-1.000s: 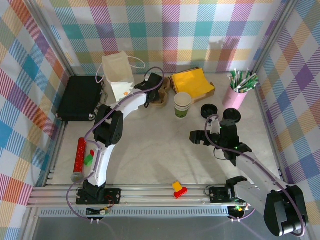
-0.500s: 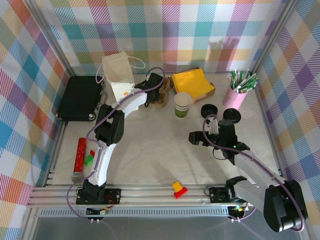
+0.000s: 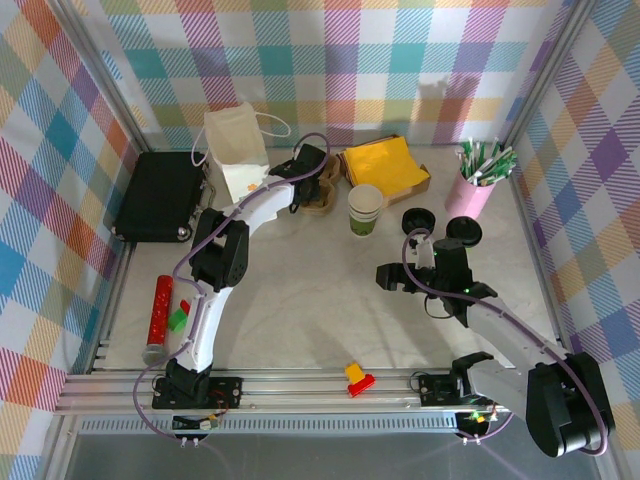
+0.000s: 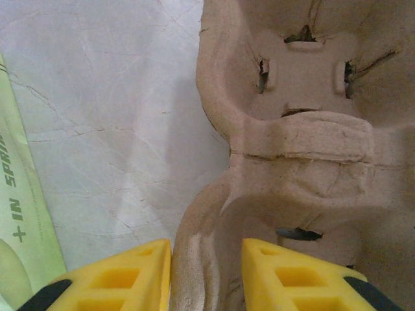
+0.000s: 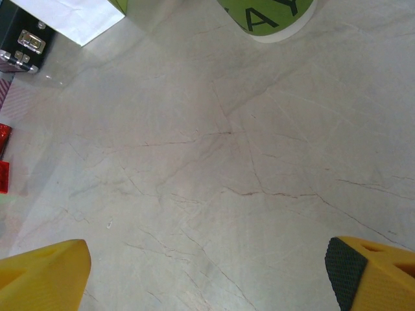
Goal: Pack the takeout coffee
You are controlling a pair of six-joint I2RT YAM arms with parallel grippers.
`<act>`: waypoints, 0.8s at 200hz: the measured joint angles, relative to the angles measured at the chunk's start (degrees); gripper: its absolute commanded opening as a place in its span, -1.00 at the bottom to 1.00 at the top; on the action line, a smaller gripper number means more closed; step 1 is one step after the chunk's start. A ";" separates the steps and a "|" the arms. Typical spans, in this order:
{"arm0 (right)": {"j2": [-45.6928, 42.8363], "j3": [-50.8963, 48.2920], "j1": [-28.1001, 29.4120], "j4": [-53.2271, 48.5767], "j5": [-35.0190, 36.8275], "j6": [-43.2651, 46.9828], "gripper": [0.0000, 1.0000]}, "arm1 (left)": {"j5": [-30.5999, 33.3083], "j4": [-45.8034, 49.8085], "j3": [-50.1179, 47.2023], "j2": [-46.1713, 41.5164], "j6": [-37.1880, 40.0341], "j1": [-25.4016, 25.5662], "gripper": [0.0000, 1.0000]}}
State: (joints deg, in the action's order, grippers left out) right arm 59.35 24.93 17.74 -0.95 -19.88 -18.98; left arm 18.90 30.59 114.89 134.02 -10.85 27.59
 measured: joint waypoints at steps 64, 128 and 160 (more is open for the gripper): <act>0.92 0.92 0.35 -0.13 0.61 0.22 0.88 | 0.04 0.94 0.50 0.74 0.11 0.00 -0.42; 2.01 1.68 0.68 -0.20 1.05 0.31 0.88 | 0.07 0.96 0.66 0.74 0.72 0.00 -0.59; 2.05 1.77 0.70 -0.17 1.14 0.44 0.88 | 0.04 0.98 1.01 0.74 1.40 0.00 -0.68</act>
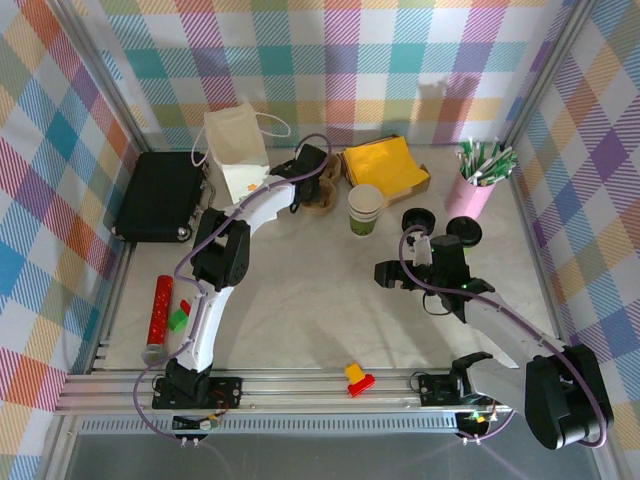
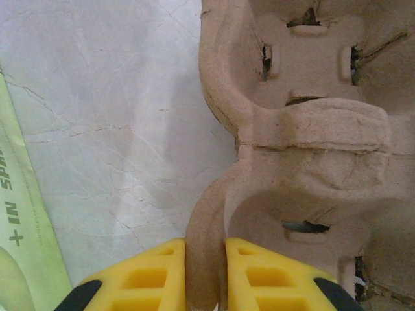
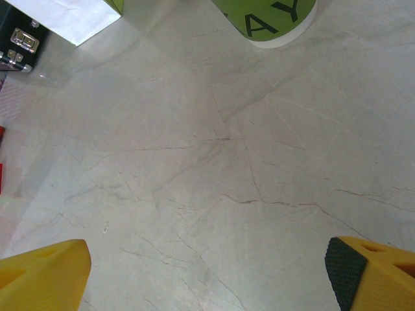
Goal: Pack the takeout coffee
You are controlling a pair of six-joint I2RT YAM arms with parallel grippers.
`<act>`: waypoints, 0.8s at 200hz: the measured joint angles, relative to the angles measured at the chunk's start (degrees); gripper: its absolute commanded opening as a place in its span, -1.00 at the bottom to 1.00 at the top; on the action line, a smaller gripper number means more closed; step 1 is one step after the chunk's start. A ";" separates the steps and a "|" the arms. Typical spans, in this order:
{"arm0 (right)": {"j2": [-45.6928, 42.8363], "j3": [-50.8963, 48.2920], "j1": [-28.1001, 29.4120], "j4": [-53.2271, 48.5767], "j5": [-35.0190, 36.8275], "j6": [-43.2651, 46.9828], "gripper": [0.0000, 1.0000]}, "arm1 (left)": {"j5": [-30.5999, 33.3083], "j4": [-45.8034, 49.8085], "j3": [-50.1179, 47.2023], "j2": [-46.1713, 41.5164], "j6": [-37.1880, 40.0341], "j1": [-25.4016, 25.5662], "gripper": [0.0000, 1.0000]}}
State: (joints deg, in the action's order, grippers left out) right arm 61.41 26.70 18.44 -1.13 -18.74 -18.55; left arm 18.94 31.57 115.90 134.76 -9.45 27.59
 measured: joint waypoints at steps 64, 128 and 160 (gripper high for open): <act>0.46 0.11 0.37 -0.02 0.35 0.07 0.88 | 0.00 0.22 0.09 0.00 0.13 0.00 -0.70; 0.94 0.35 0.66 -0.20 0.59 0.24 0.88 | -0.87 0.63 -0.04 -0.76 0.02 0.07 -0.72; 1.20 0.66 0.76 -0.20 0.79 0.26 0.88 | -2.45 1.42 -1.36 -3.45 -1.09 0.07 -0.74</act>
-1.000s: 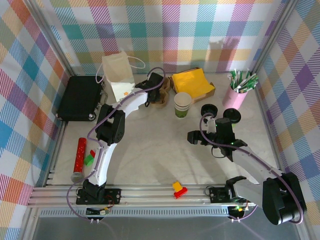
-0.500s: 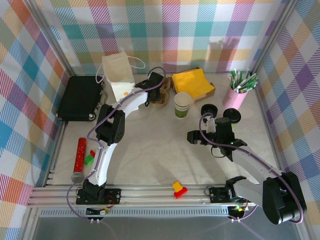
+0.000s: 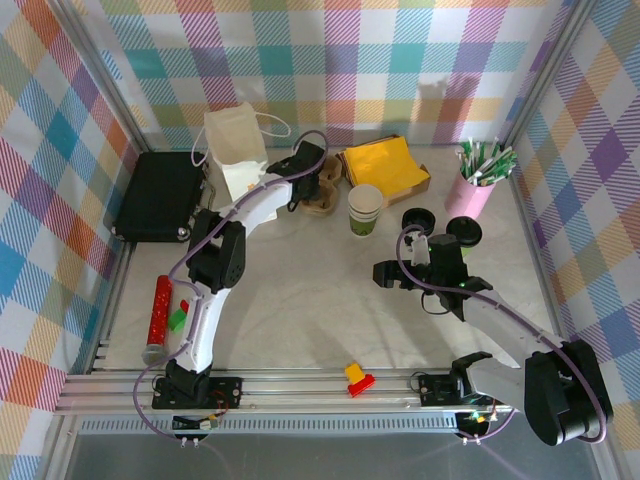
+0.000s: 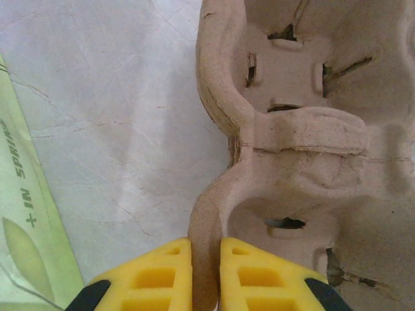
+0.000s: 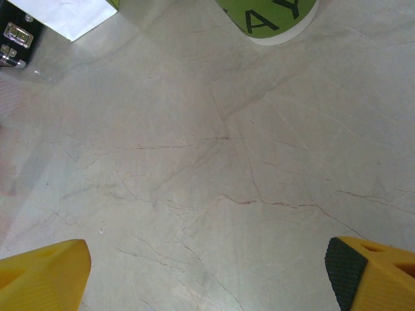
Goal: Pack the takeout coffee
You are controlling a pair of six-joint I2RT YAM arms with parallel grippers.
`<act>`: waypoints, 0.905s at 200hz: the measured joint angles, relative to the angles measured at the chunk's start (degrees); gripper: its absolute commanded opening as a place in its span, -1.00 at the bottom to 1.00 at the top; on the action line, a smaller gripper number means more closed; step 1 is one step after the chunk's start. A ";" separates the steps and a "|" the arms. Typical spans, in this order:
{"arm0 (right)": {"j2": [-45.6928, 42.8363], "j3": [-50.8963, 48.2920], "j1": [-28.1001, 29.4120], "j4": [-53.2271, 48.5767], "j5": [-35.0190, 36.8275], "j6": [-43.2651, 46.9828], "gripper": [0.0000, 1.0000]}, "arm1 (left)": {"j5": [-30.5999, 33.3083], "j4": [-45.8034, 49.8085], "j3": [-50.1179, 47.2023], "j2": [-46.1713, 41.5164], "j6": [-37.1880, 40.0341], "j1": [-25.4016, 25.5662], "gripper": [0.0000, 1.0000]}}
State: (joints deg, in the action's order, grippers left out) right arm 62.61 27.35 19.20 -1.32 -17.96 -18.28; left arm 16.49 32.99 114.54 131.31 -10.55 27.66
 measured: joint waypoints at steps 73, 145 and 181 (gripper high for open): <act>0.04 0.00 0.07 0.00 0.42 0.79 0.88 | -5.03 -0.24 -3.45 -4.70 -5.46 -0.09 -0.76; 0.04 0.04 0.37 -0.02 0.66 0.83 0.89 | -6.19 -0.42 -6.10 -6.29 -9.66 -0.85 -0.76; 0.39 0.11 0.37 -0.04 0.68 0.85 0.89 | -6.60 -0.22 -7.72 -6.64 -12.11 -1.57 -0.61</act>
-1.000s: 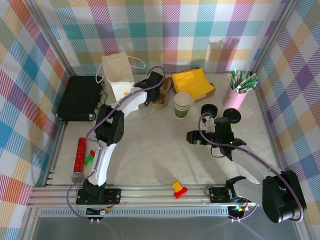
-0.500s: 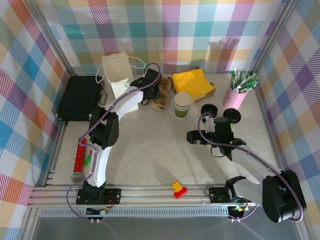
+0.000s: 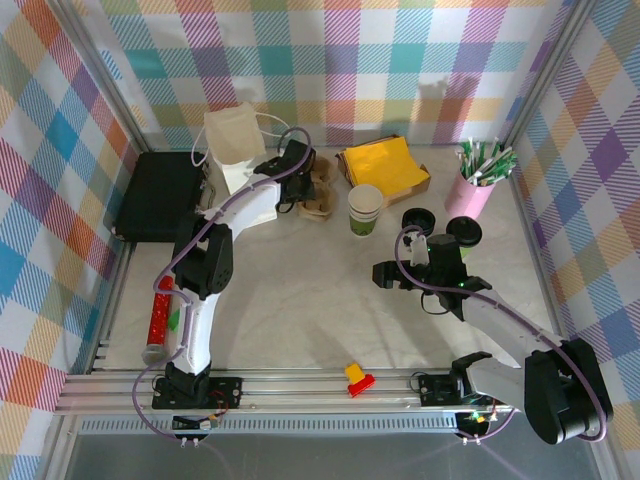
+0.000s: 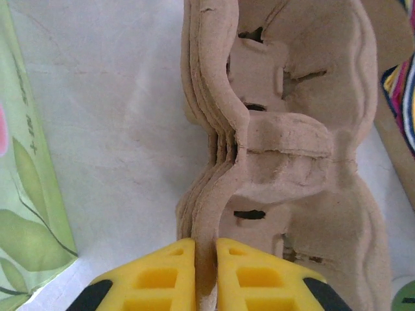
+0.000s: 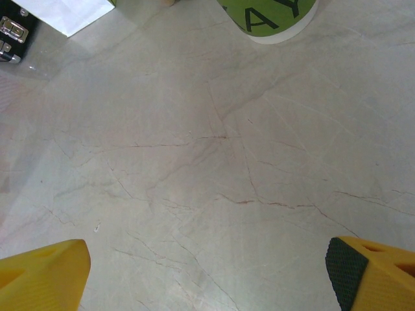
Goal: Pack the takeout coffee
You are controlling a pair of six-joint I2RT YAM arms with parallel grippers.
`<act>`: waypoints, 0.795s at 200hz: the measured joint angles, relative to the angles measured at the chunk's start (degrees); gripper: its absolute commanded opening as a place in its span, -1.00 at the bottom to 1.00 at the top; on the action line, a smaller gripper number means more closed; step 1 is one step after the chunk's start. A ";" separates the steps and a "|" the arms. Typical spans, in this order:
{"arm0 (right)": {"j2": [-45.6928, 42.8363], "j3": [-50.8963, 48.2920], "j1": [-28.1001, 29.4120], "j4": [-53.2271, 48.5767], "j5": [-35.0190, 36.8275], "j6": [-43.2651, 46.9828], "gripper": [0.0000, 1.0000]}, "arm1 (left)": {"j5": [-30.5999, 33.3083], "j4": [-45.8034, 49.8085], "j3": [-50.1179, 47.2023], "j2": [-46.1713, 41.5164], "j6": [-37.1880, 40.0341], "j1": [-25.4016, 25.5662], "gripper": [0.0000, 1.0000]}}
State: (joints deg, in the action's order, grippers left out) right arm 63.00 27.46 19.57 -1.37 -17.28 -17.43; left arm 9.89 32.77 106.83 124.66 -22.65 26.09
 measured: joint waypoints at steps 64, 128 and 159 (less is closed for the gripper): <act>0.46 0.28 0.37 -0.13 0.35 0.35 0.89 | -0.20 1.27 -1.18 0.00 -0.48 -0.04 -0.57; 1.84 0.57 0.72 -0.48 0.37 0.37 0.89 | 0.09 1.64 -1.18 0.00 -0.33 -0.04 -0.46; 2.01 0.94 0.76 -0.85 0.37 0.37 0.89 | 0.04 1.64 -1.18 0.09 -0.35 -0.04 -0.48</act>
State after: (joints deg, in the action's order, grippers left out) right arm 65.01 28.40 20.34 -2.22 -16.91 -17.06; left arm 9.93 34.41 105.65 124.75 -23.00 26.04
